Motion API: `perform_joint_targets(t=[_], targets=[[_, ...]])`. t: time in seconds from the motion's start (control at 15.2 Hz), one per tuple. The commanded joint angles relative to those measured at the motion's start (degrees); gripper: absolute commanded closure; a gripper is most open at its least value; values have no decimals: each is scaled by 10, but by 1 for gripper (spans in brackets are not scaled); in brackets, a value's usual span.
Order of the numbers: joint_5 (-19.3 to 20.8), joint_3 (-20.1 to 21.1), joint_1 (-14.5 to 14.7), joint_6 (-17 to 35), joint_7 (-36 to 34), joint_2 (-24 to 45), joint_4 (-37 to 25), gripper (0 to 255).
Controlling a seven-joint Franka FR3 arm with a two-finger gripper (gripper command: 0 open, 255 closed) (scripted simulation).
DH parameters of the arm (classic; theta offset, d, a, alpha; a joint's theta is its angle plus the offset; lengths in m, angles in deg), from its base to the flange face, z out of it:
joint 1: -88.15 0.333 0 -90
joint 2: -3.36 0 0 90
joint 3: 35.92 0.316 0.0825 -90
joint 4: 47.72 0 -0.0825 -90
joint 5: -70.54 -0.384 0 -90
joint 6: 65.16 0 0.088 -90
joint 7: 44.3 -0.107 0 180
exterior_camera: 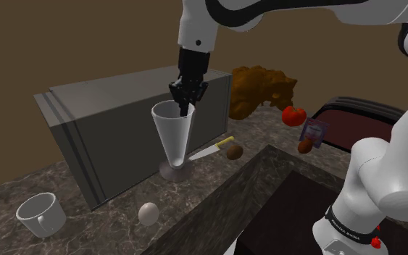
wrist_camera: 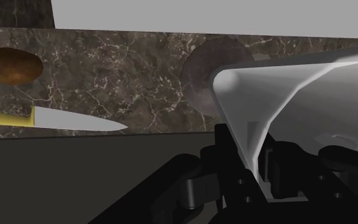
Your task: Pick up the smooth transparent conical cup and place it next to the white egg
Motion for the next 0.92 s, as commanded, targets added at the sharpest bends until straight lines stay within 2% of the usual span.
perform_joint_targets(t=[0.0,0.86], targets=[[-1,0,0,16,2,-1,17,255],[-6,3,2,115,15,0,115,255]])
